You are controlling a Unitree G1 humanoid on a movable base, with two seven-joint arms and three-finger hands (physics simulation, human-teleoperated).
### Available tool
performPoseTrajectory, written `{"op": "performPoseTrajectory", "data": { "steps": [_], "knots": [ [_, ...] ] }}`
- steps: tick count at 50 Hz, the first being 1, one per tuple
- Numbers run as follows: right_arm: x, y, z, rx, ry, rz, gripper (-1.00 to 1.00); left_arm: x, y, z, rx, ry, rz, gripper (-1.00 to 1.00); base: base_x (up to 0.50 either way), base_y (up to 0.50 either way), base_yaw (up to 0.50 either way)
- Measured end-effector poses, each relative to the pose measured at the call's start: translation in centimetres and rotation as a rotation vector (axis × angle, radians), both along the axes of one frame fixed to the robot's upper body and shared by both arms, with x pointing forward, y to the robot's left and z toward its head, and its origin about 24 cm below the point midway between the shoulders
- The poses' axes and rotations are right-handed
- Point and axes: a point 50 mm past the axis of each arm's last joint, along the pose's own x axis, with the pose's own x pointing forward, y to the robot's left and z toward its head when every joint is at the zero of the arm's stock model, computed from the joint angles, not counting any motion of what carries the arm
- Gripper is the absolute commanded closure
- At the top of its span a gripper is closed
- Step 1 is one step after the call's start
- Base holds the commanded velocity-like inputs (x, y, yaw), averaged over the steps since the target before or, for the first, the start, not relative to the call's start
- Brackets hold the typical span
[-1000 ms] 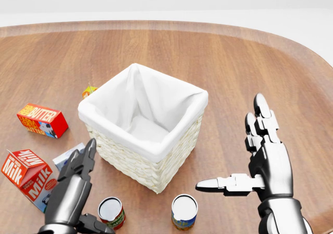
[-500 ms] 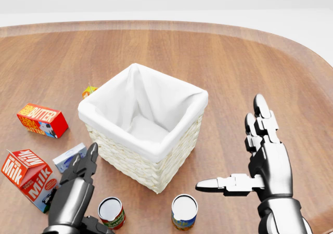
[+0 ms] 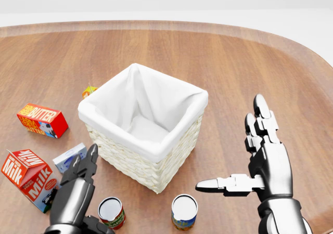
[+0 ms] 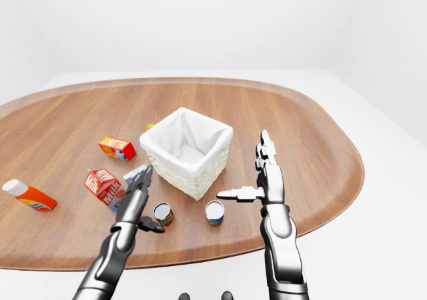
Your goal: Pick up the tomato sauce, and put it in the basket.
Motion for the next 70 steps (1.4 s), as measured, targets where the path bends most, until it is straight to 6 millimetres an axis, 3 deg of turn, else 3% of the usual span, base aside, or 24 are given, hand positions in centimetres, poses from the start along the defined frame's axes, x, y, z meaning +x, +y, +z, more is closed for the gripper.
{"op": "performPoseTrajectory", "data": {
  "steps": [70],
  "knots": [
    [0.1,0.0,-0.2,-0.001,0.008,0.0,-1.0,0.8,0.2,-2.0,0.046,0.047,0.037,-1.0,0.0,0.0,0.0]
  ]
}}
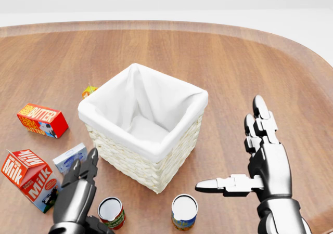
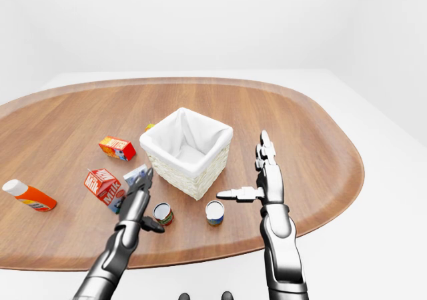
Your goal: Pick up the tomato sauce, and put it in the basket.
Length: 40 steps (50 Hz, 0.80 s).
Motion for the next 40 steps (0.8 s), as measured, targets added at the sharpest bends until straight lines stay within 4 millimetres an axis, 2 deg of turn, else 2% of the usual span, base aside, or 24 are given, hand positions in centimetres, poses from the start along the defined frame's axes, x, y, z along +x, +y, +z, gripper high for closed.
{"op": "performPoseTrajectory", "data": {
  "steps": [40],
  "knots": [
    [-0.1,0.0,0.1,0.0,-0.004,0.0,-1.0,0.2,-0.2,-1.0,0.022,0.023,0.013,-1.0,0.0,0.0,0.0]
  ]
}}
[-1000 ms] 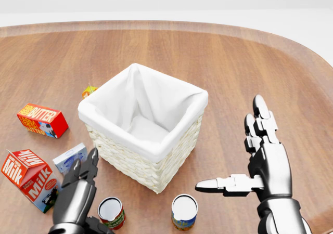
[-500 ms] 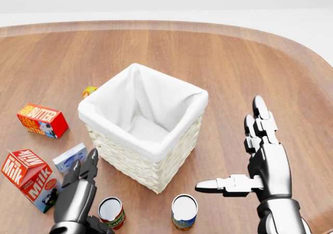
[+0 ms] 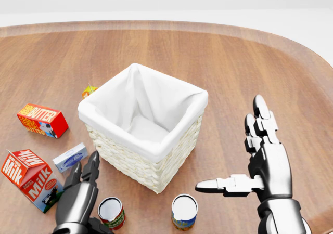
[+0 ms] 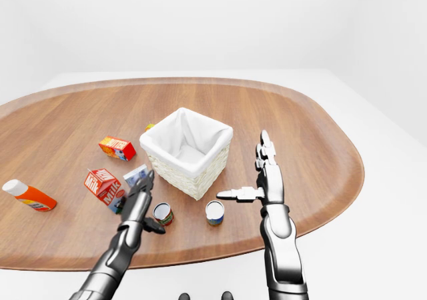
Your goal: Pick up the tomato sauce, and put it in the basket.
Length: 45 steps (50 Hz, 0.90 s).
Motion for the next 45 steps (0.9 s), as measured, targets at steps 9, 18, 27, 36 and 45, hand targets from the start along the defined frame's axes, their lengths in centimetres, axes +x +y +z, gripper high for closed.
{"op": "performPoseTrajectory", "data": {
  "steps": [9,18,27,36,45],
  "knots": [
    [0.0,0.0,0.0,0.0,-0.001,0.0,-1.0,0.0,-0.1,0.0,-0.001,0.0,-0.002,-1.0,0.0,0.0,0.0],
    [0.0,0.0,-0.2,0.0,0.008,0.001,-1.0,0.1,-0.1,-0.1,0.003,0.003,0.002,-1.0,0.0,0.0,0.0],
    [0.1,0.0,-0.3,0.001,0.011,0.001,-1.0,0.3,0.0,-0.5,0.013,0.011,0.011,-1.0,0.0,0.0,0.0],
    [0.0,0.0,-0.2,0.0,0.008,0.001,-1.0,0.4,0.1,-0.8,0.027,0.022,0.021,-1.0,0.0,0.0,0.0],
    [0.0,0.0,-0.2,0.0,0.007,0.001,-1.0,0.5,0.1,-1.2,0.039,0.03,0.027,-1.0,0.0,0.0,0.0]
  ]
}}
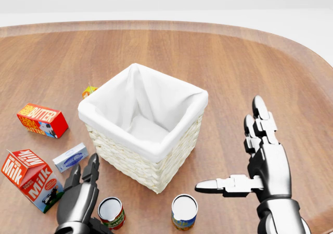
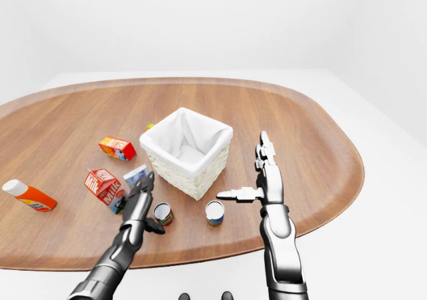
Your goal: Pick up the tomato sauce, and put it in the basket.
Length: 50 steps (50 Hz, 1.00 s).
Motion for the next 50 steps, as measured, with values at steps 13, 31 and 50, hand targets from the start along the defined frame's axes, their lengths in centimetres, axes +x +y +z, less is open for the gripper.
{"op": "performPoseTrajectory", "data": {
  "steps": [13,31,50],
  "knots": [
    [0.06,0.01,-0.18,0.0,0.008,0.0,-1.0,-0.12,-0.17,-0.09,0.003,0.0,-0.005,-1.0,0.0,0.0,0.0],
    [0.08,0.03,-0.23,0.001,0.01,0.001,-1.0,-0.03,-0.19,-0.06,0.004,-0.005,-0.001,-1.0,0.0,0.0,0.0],
    [0.05,0.04,-0.12,0.0,0.005,0.001,-1.0,-0.33,-0.58,-0.1,0.005,-0.012,-0.012,-1.0,0.0,0.0,0.0]
  ]
}}
